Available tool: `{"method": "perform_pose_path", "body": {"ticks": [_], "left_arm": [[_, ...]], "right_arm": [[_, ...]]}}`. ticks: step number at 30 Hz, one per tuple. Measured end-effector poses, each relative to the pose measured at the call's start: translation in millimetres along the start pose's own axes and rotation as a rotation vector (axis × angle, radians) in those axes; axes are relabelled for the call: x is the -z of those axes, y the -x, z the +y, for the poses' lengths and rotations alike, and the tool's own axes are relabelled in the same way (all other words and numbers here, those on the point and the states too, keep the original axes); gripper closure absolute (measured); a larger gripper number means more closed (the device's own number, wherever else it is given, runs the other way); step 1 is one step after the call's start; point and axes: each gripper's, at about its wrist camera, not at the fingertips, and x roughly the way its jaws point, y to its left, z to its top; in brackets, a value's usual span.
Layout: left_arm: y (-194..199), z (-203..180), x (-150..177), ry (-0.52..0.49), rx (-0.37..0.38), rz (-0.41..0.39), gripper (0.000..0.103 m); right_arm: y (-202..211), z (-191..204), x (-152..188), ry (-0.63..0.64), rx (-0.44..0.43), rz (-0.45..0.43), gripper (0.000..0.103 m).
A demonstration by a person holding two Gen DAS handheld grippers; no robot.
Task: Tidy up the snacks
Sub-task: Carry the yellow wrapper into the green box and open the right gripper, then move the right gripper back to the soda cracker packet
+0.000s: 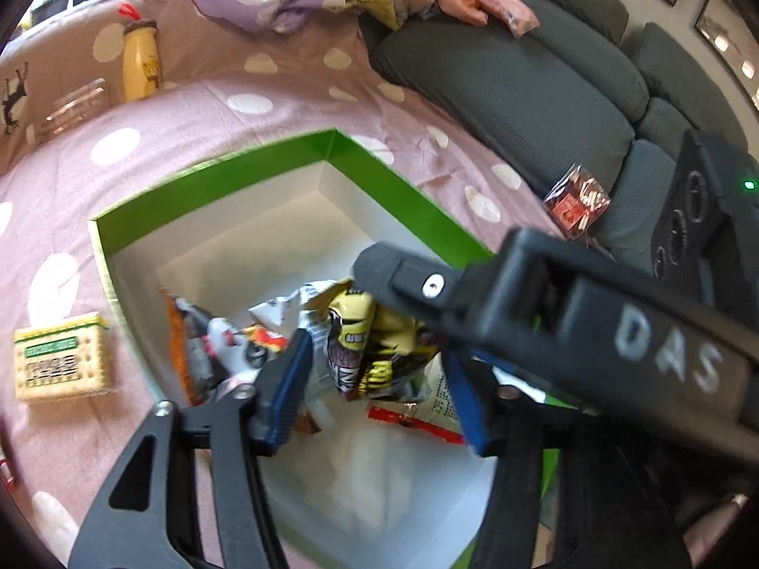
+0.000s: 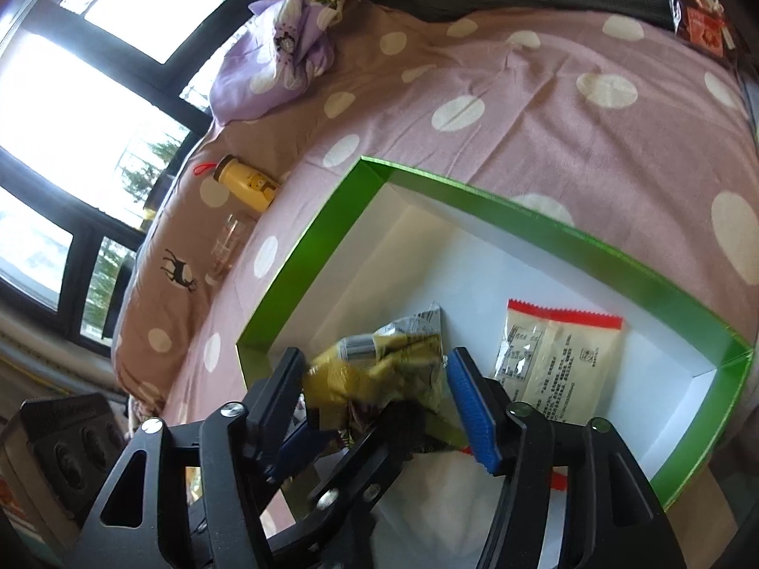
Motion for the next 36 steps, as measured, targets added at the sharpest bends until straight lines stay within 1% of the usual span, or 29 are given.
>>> {"method": "perform_pose_path", "body": {"ticks": [1,2,4,5,7,11,15,17,18,20,21,23,25,26,28,30,33,36], "left_arm": [[5,0,1,-0.005,-0.016,-0.012,0.038],[14,1,2,-0.009,-0.020,-0.033,0.028],[33,4,5,-0.008,-0.015,-0.076,0.021],[43,7,8,-0.006,-0.020,-0.097,0.016],[62,13,13,0.005,-0.036,-0.134,0.013],[100,33,29,0.055,-0.108,-0.182,0.013],[138,63,49,0.138,-0.214,-0.215,0.011],[156,79,62,0.180,-0.280,-0.230,0.003],[164,86,68,0.198,-0.309,-0.238,0.001],[181,102,84,0.245,-0.347,-0.252,0.001],[188,107,90,0.265,-0.353,-0.259,0.001],[200,122,106,0.319,-0.358,-0.278,0.001],[207,136,121,0.370,-0.379,-0.288,0.001],[207,144,126,0.395,-0.404,-0.285,0.001],[204,158,137,0.438,-0.453,-0.270,0.001],[196,172,144,0.475,-0.471,-0.246,0.001],[189,188,152,0.516,-0.483,-0.205,0.001],[185,199,158,0.543,-0.514,-0.179,0.001]], "right_arm": [[3,2,0,0.007,-0.007,-0.014,0.029],[6,5,1,0.020,-0.017,-0.027,0.027],[9,13,2,0.046,-0.034,-0.041,0.022],[10,17,3,0.058,-0.037,-0.045,0.022],[9,27,6,0.097,-0.038,-0.044,0.022],[7,49,15,0.180,-0.029,-0.041,0.021],[3,70,27,0.251,-0.031,-0.031,0.020],[0,81,34,0.287,-0.027,-0.022,0.020],[-2,86,37,0.306,-0.024,-0.016,0.020],[-5,96,43,0.336,-0.037,0.003,0.013],[-7,101,47,0.351,-0.058,0.013,0.008],[-10,112,55,0.382,-0.093,0.032,0.007],[-17,123,64,0.414,-0.117,0.057,0.007],[-21,128,68,0.429,-0.121,0.069,0.007],[-33,139,79,0.465,-0.116,0.110,0.007],[-50,148,89,0.493,-0.103,0.162,0.007],[-77,165,101,0.547,-0.045,0.221,0.007],[-104,180,108,0.601,0.046,0.274,0.007]]}}
